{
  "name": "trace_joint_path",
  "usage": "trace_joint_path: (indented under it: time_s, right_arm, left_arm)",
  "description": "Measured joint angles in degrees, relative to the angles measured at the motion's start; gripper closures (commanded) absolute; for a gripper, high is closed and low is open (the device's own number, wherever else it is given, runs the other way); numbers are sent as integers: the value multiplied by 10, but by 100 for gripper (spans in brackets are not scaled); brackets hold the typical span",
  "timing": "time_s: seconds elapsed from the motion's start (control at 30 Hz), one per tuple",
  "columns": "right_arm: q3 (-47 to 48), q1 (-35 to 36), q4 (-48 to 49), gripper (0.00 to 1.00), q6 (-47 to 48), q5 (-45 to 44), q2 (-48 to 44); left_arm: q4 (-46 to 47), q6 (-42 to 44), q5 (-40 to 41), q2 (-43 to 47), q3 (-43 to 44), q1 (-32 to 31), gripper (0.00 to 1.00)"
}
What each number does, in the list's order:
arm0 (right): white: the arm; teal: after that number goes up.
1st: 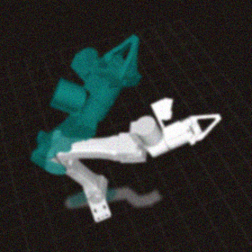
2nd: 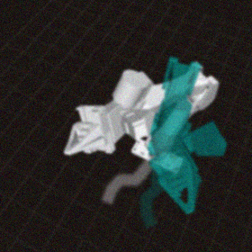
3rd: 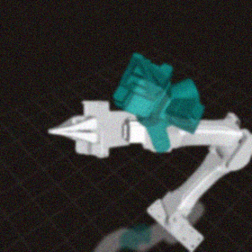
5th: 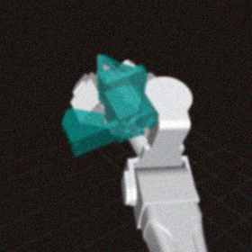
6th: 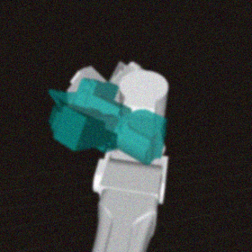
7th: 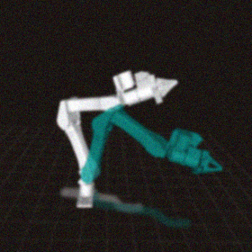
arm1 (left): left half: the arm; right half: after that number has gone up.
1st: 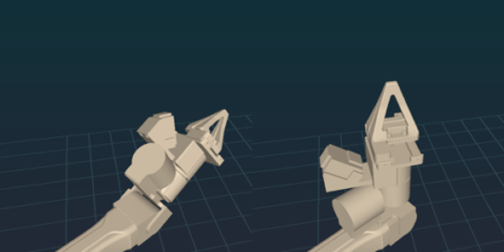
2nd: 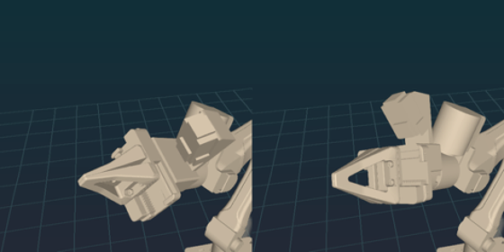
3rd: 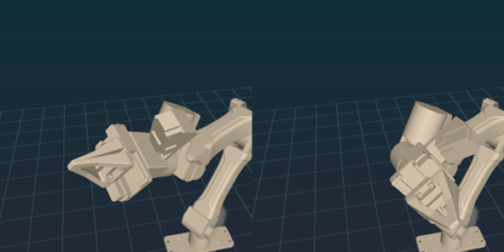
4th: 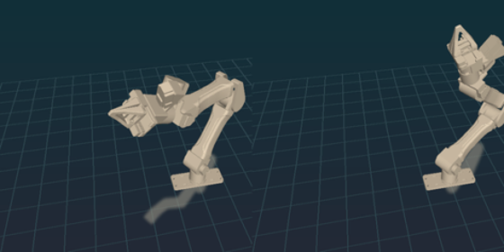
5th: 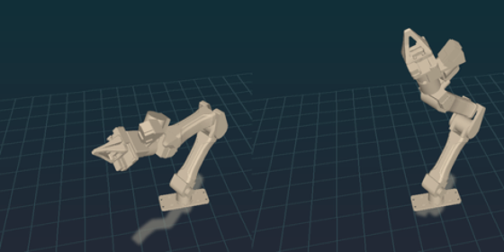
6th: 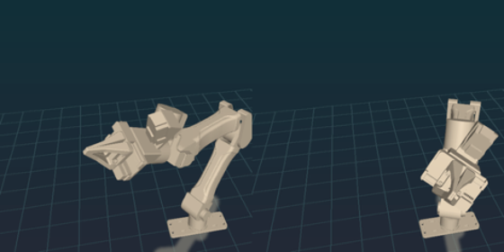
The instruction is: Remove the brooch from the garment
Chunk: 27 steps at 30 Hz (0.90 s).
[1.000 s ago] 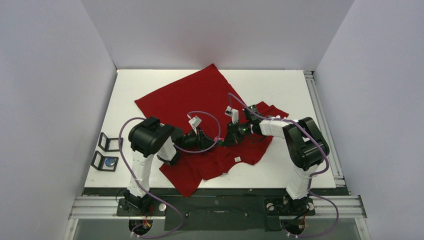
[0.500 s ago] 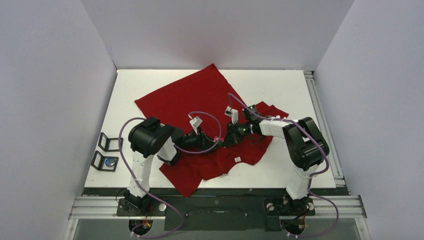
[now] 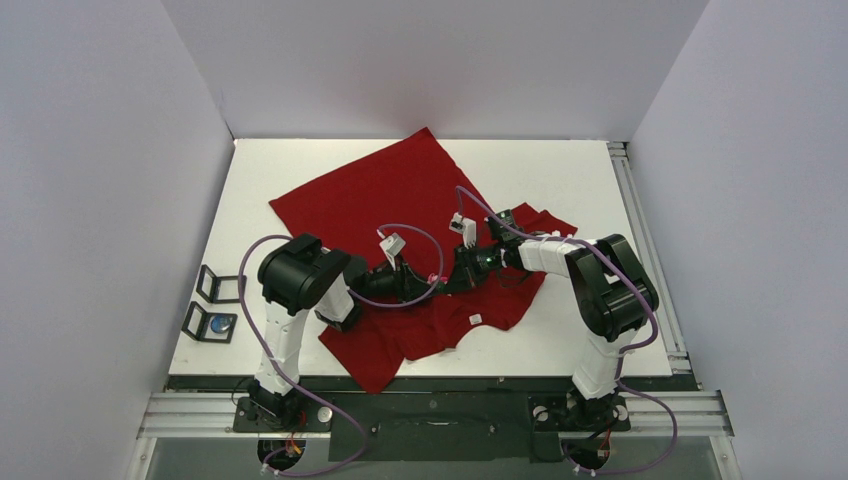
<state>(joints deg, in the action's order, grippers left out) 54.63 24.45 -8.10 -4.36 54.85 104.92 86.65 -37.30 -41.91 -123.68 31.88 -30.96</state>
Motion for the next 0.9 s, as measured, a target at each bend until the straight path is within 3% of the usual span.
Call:
trace_joint_path:
  time_s: [0.2,0.53,0.77,0.9]
  right_arm:
    - [0,-2,-2,100,2,-6,0]
    - [0,-2,-2,100,7,-8,0]
    - [0,-2,-2,100,7,-8,0]
    - [0,-1,-2,100,7,-8,0]
  left_arm:
    - [0,-2,3,0,0,0,93]
    - [0,-6,5,0,0,0,100]
    - [0,-10,5,0,0,0,96]
    - [0,-14,5,0,0,0,77]
